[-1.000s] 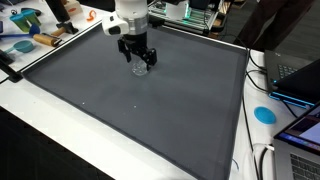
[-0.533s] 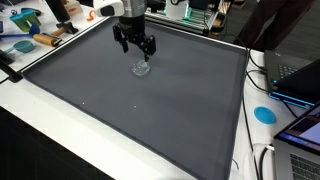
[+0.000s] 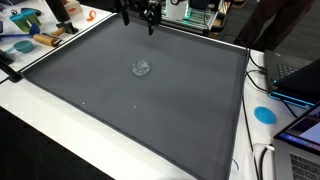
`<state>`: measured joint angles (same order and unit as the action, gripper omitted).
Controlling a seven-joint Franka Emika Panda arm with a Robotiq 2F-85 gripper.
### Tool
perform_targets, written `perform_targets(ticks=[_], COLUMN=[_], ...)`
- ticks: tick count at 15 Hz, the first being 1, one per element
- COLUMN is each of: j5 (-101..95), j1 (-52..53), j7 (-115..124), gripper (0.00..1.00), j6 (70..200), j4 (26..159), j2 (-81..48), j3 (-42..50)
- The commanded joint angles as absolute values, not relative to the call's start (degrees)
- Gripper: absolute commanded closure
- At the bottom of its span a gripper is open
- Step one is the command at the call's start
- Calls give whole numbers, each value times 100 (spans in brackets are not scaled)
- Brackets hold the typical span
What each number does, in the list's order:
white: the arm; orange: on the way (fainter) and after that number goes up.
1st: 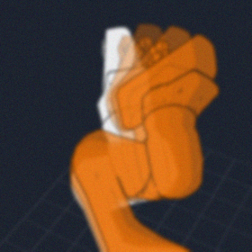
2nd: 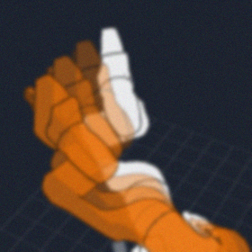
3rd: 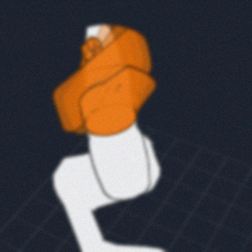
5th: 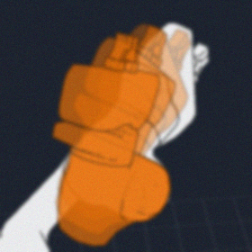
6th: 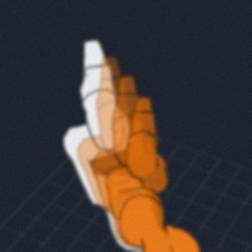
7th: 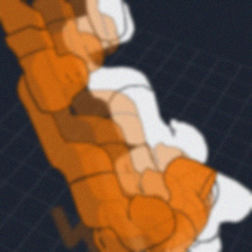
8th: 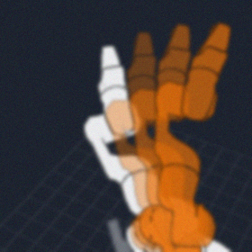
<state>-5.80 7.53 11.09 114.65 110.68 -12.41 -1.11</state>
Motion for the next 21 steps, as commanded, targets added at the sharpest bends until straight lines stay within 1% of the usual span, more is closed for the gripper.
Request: perform_targets(ticks=[1, 4, 9, 21], j5=[-721, -917, -1479, -2664], j1=[804, 942, 1226, 1806], j7=[1196, 1315, 1515, 2123], gripper=[0, 0, 0, 0], j6=[10631, 10050, 9672, 10162], j4=[10756, 10377, 9997, 9629], j2=[-1107, -1208, -1481, -2486], j3=[-266, -409, -604, -588])
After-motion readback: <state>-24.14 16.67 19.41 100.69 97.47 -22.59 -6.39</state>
